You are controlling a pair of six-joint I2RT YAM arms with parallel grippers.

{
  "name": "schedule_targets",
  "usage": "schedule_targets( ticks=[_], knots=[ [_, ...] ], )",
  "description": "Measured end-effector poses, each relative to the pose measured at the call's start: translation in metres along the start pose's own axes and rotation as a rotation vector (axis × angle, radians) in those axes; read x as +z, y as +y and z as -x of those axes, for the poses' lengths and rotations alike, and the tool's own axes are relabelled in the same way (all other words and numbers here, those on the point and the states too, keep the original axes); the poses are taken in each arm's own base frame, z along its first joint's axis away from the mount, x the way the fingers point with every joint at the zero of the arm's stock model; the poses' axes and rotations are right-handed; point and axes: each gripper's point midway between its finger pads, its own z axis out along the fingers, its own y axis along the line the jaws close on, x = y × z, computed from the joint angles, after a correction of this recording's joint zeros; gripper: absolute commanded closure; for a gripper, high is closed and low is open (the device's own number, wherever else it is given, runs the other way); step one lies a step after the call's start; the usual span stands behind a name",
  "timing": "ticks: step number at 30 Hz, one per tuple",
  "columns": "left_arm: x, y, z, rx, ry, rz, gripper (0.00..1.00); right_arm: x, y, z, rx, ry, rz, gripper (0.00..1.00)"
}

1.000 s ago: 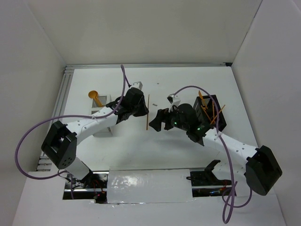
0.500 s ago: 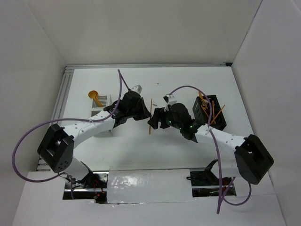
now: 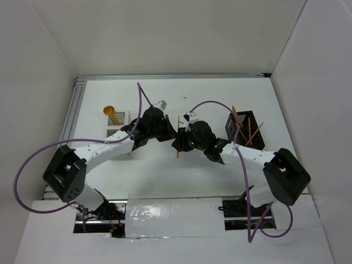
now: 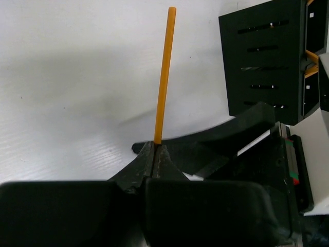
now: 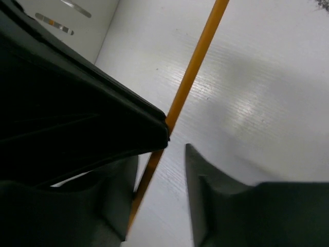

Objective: Sort the eating utensils into containers

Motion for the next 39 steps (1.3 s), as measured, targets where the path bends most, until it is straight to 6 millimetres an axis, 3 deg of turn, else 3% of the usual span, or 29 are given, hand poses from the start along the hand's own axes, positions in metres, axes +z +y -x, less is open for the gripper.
schedule_targets(
  ticks=[1,3,4,5,6,7,9,12,15,19,23,30,34,39],
  knots=[
    [0.0,-0.001,-0.001,-0.001,0.004,-0.006,1.0,0.0,0.001,0.001,-0.001,-0.001,0.002,0.78],
    [0.0,-0.004,0.001,0.002,0.001,-0.018,0.98,0.0,0.001,0.003,-0.007,-0.012,-0.008,0.93],
    [-0.001,-0.004,0.001,0.002,0.0,-0.02,0.84,0.0,-0.003,0.003,-0.004,-0.013,-0.031,0.99],
    [-0.002,-0.005,0.002,0.005,-0.002,-0.023,0.74,0.001,-0.006,0.005,0.0,-0.021,-0.044,1.0],
    [-0.002,-0.006,0.002,0.009,-0.001,-0.029,0.44,0.001,-0.008,0.007,0.001,-0.03,-0.055,1.0],
    [-0.001,-0.005,0.003,0.019,-0.01,-0.023,0.28,0.0,-0.009,0.008,0.0,-0.034,-0.063,1.0],
    [-0.002,0.0,0.011,0.027,-0.031,-0.001,0.2,-0.001,-0.012,0.008,-0.005,-0.039,-0.083,1.0],
    [-0.006,-0.007,0.024,0.051,-0.046,0.025,0.17,-0.004,-0.02,0.015,-0.02,-0.068,-0.122,1.0],
    [-0.012,-0.029,0.049,0.089,-0.087,0.007,0.15,-0.012,-0.031,0.029,-0.025,-0.115,-0.175,1.0],
    [-0.024,-0.037,0.075,0.118,-0.147,-0.014,0.14,-0.038,-0.059,0.055,-0.008,-0.204,-0.294,1.0],
    [-0.032,-0.016,0.08,0.119,-0.166,0.022,0.13,-0.087,-0.091,0.098,0.01,-0.371,-0.455,1.0],
    [-0.034,0.004,0.061,0.106,-0.106,0.033,0.14,-0.204,-0.147,0.165,0.041,-0.691,-0.813,1.0],
    [-0.033,0.004,0.054,0.106,-0.078,0.015,0.14,-0.239,-0.178,0.167,0.051,-0.723,-1.009,1.0],
    [-0.033,0.001,0.049,0.106,-0.053,-0.006,0.14,-0.253,-0.203,0.147,0.058,-0.689,-1.135,1.0]
  ],
)
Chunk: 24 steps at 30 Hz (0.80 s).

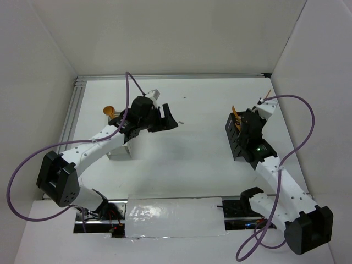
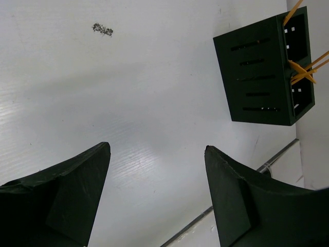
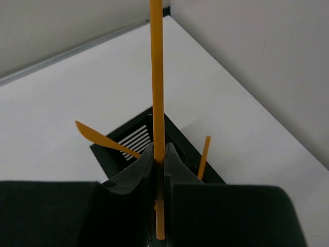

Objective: Sort the eating utensils into containers

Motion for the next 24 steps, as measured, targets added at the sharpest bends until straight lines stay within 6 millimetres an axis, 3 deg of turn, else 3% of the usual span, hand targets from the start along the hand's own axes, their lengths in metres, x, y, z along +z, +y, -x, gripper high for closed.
schedule_targets(
  ticks=[4,12,16,18,20,21,24],
  knots=[
    [0.0,-0.003,-0.001,0.0,0.008,-0.016,0.14,0.001,-0.014,-0.026,-0.052,0.033,-0.05,0.98],
    [-0.001,-0.004,-0.002,0.0,0.014,-0.022,0.14,0.01,-0.03,-0.057,-0.089,0.076,-0.121,0.97],
    [0.0,-0.002,-0.005,-0.001,0.018,-0.018,0.14,0.011,-0.033,-0.067,-0.091,0.089,-0.125,0.83],
    [0.001,0.001,-0.008,-0.002,0.024,-0.013,0.14,0.011,-0.034,-0.068,-0.077,0.089,-0.131,0.81],
    [0.001,0.001,-0.008,-0.003,0.026,-0.011,0.14,0.012,-0.036,-0.069,-0.059,0.09,-0.144,0.69],
    [0.001,0.001,-0.008,-0.003,0.026,-0.012,0.14,0.012,-0.037,-0.069,-0.049,0.092,-0.151,0.52],
    [0.001,0.001,-0.008,-0.003,0.026,-0.012,0.14,0.013,-0.036,-0.07,-0.037,0.096,-0.146,0.4]
  ],
)
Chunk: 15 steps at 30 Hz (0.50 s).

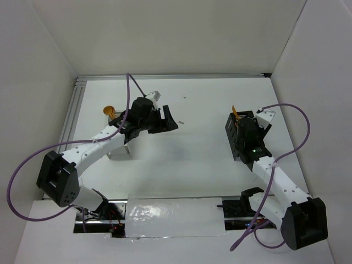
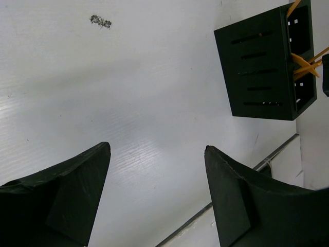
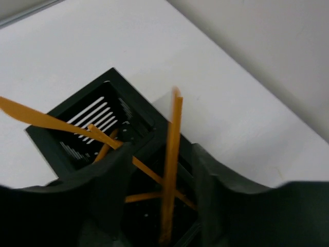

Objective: Sort the eating utensils into containers

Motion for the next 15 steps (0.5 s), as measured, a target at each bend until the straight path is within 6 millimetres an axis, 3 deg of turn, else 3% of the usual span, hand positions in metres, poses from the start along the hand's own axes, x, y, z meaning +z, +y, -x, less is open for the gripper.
schedule_targets(
  ticks=[5,8,15],
  knots=[
    [0.0,0.0,0.0,0.001,-0.002,0.001,0.14,-0.005,0.01,0.003,0.026,0.015,0.071,0.12],
    [0.0,0.001,0.0,0.004,0.0,0.007,0.12,-0.011,0.026,0.018,0.047,0.026,0.155,0.0],
    [-0.008,0.003,0.009,0.099,-0.006,0.036,0.07,-0.045,0.084,0.098,0.108,0.001,0.468,0.0]
  ],
)
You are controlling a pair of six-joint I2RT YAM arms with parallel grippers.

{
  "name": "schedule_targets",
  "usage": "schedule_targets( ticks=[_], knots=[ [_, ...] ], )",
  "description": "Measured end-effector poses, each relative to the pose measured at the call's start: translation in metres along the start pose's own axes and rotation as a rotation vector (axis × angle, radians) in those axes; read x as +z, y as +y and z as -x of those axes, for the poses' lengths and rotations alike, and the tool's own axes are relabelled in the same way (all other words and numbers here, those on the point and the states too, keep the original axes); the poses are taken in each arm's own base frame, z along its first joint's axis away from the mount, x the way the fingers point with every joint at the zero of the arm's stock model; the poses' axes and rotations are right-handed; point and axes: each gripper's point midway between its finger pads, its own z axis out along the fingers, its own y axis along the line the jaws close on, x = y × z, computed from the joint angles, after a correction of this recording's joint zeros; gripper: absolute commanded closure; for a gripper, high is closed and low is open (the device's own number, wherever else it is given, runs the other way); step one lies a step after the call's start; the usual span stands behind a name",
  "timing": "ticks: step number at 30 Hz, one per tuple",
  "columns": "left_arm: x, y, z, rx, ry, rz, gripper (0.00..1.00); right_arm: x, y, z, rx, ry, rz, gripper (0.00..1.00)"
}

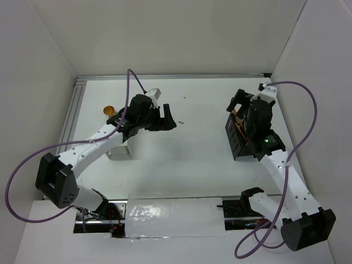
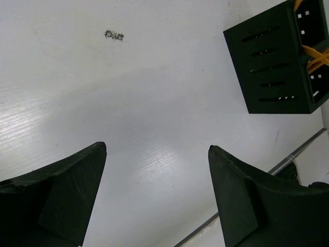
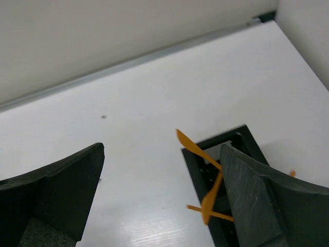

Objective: Sort the eating utensils into containers

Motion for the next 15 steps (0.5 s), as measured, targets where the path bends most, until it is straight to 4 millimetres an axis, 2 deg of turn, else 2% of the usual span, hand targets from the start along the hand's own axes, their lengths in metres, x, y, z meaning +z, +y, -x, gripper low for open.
schedule_targets(
  ticks=[3,5,11,15],
  knots=[
    [-0.015,-0.005,0.01,0.059,-0.037,-0.017,0.06,-0.006,0.021,0.028,0.025,-0.03,0.089,0.0],
    [-0.034,-0.013,0.018,0.101,-0.072,-0.047,0.06,-0.01,0.029,0.035,0.033,-0.038,0.134,0.0],
    [-0.108,-0.038,0.034,0.172,-0.224,-0.161,0.04,-0.029,0.034,0.029,0.05,-0.028,0.21,0.0],
    [-0.14,-0.026,0.015,0.175,-0.289,-0.17,0.01,-0.045,0.028,0.015,0.064,-0.019,0.243,0.0]
  ],
)
